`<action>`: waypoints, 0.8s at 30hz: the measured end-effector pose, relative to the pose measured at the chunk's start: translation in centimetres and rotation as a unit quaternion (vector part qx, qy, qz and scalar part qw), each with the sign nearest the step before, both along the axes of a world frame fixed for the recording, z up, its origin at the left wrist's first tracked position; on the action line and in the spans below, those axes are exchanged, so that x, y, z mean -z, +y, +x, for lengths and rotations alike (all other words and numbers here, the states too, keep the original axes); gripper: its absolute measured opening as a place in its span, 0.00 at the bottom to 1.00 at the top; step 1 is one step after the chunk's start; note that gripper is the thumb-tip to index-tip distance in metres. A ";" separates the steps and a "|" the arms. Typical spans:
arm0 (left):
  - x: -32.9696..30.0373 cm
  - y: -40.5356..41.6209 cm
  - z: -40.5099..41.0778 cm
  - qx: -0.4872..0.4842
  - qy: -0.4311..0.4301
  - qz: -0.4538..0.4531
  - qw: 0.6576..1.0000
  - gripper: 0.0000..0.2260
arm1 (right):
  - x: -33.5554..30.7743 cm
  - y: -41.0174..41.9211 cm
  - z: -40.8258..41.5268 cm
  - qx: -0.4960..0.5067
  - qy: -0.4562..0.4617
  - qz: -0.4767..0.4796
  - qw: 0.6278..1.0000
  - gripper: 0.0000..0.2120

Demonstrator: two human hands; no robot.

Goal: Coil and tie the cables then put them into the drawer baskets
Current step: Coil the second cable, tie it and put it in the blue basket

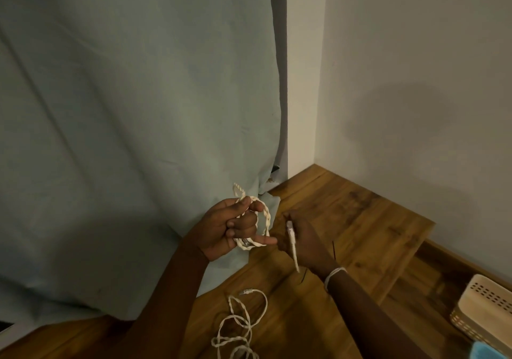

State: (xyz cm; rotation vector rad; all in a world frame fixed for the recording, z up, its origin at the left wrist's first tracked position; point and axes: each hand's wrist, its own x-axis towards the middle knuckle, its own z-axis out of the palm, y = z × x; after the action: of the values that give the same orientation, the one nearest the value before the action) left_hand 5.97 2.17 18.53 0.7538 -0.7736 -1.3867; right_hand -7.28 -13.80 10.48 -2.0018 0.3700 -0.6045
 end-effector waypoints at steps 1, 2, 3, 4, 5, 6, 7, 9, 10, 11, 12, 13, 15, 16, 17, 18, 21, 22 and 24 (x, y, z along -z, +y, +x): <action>-0.3 -0.1 -0.2 0.012 0.002 0.001 1.000 0.11 | -0.3 0.2 0.2 -0.011 0.050 0.025 0.998 0.22; -0.6 -0.1 -0.4 0.020 0.001 0.001 1.000 0.12 | -0.7 0.3 0.3 -0.035 0.088 0.070 0.993 0.21; -0.9 0.0 -0.7 0.027 -0.006 -0.001 1.000 0.12 | -1.1 0.4 0.2 -0.081 0.111 0.149 0.979 0.12; -1.2 0.0 -0.8 0.019 -0.025 0.002 0.999 0.14 | -1.3 0.5 0.2 -0.148 0.127 0.225 0.955 0.05; -1.4 0.1 -0.9 0.005 -0.051 0.008 0.999 0.15 | -1.2 0.7 0.2 -0.195 0.125 0.287 0.930 0.09; -1.4 0.3 -0.8 -0.016 -0.076 0.015 0.997 0.16 | -1.3 0.9 0.3 -0.214 0.125 0.336 0.909 0.10; -1.6 0.5 -0.8 -0.038 -0.096 0.016 0.995 0.15 | -0.9 0.9 0.5 -0.211 0.124 0.358 0.901 0.09; -2.2 0.8 -1.0 -0.102 -0.109 0.014 0.989 0.15 | 0.1 0.7 1.0 -0.144 0.115 0.391 0.902 0.10; -2.6 0.9 -1.4 -0.143 -0.091 0.007 0.985 0.15 | 0.4 0.6 0.8 -0.082 0.106 0.403 0.905 0.11; -3.2 0.9 -1.7 -0.184 -0.058 -0.011 0.981 0.15 | 1.3 0.2 0.7 -0.022 0.082 0.404 0.911 0.12; -3.6 1.0 -1.8 -0.217 -0.030 -0.037 0.975 0.16 | 1.9 0.2 0.3 0.026 0.049 0.396 0.917 0.13; -3.9 0.9 -1.6 -0.245 -0.017 -0.066 0.967 0.19 | 2.6 0.2 -0.1 0.061 0.021 0.369 0.927 0.14; -3.8 0.9 -0.6 -0.285 -0.033 -0.120 0.950 0.25 | 3.4 0.4 -0.7 0.064 -0.017 0.270 0.960 0.15; -3.4 0.9 0.1 -0.301 -0.044 -0.142 0.942 0.25 | 3.4 0.8 -0.7 0.036 -0.020 0.217 0.975 0.15; -3.2 0.7 0.6 -0.320 -0.057 -0.149 0.934 0.23 | 3.3 1.2 -0.7 0.003 -0.014 0.170 0.985 0.14; -2.9 0.6 1.0 -0.347 -0.074 -0.136 0.925 0.21 | 3.0 1.7 -0.6 -0.023 -0.004 0.128 0.991 0.13; -2.0 0.1 2.2 -0.415 -0.217 -0.081 0.880 0.16 | 1.7 2.5 -0.6 -0.089 0.011 0.014 0.996 0.13; -1.6 0.1 2.4 -0.427 -0.294 -0.057 0.853 0.15 | 0.9 2.5 -0.8 -0.110 0.014 0.001 0.994 0.12; -0.3 0.3 3.4 -0.414 -0.470 -0.015 0.779 0.13 | -1.0 1.9 -1.2 -0.154 0.006 -0.023 0.988 0.11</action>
State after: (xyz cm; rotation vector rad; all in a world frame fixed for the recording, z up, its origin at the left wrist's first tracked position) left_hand 9.42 2.50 18.80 1.5654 -1.0126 -0.1139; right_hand -8.43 -11.87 11.46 -2.0542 0.0500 -0.4075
